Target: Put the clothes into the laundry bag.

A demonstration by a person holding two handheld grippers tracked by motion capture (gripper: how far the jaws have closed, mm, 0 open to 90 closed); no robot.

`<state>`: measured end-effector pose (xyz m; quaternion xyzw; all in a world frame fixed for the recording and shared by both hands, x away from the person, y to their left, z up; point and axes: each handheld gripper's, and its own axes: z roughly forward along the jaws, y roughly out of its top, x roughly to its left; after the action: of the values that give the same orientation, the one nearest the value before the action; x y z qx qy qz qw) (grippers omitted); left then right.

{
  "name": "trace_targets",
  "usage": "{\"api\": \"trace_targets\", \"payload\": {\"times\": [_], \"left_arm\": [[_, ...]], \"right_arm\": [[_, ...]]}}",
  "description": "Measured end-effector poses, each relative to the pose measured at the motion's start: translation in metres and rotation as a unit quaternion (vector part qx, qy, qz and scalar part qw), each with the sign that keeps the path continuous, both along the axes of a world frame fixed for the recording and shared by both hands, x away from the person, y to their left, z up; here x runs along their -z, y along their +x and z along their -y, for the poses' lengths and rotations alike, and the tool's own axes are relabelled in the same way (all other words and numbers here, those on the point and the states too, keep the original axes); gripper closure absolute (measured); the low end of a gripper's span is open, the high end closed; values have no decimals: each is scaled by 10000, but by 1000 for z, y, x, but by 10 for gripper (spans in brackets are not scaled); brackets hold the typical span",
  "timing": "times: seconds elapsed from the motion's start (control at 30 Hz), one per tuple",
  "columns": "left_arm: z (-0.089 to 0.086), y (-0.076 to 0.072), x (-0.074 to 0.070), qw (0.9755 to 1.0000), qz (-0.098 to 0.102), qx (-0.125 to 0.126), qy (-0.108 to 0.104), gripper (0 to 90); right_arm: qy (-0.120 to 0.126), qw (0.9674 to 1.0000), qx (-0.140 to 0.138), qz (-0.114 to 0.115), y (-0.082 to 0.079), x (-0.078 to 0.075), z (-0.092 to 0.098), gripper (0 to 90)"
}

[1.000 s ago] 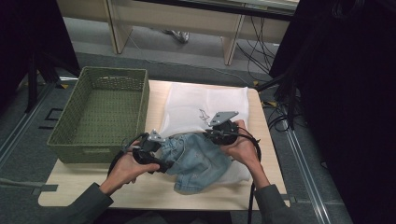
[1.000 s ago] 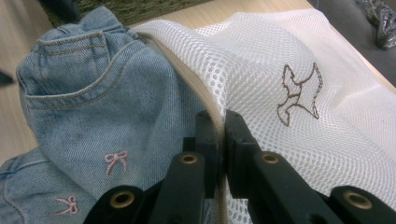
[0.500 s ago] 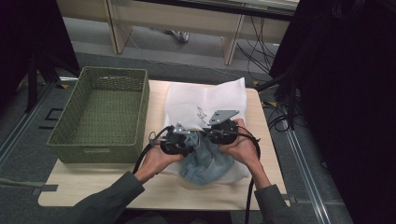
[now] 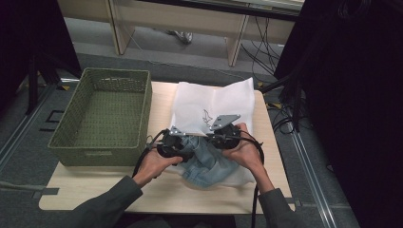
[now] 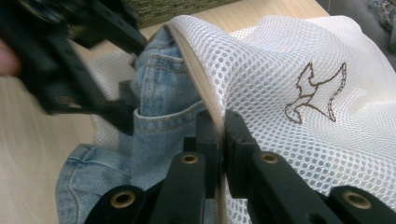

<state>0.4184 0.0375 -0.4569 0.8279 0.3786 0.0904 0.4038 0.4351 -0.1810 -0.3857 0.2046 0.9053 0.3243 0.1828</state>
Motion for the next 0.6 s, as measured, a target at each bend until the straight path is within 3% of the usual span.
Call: {"api": "trace_targets", "payload": {"times": [0.13, 0.23, 0.3, 0.4, 0.5, 0.6], "left_arm": [[-6, -14, -6, 9998, 31, 65, -163, 358], [1, -15, -8, 9992, 69, 191, -357, 427], [6, -11, -7, 9988, 144, 223, -417, 536], [15, 1, -2, 9985, 287, 34, -458, 757], [26, 14, -2, 9978, 248, -144, -605, 805], [37, 25, -3, 9957, 392, -387, -746, 805]], "right_arm": [[4, 10000, 2, -7, 0, 0, -1, 868], [-32, 10000, -25, 42, 0, 0, -1, 868], [0, 10000, 1, -31, -1, 0, -3, 868], [5, 10000, -7, 6, -1, -1, -2, 868], [77, 10000, -29, 1, -1, -4, 0, 868], [120, 9999, -82, 66, -1, -8, 2, 870]]}}
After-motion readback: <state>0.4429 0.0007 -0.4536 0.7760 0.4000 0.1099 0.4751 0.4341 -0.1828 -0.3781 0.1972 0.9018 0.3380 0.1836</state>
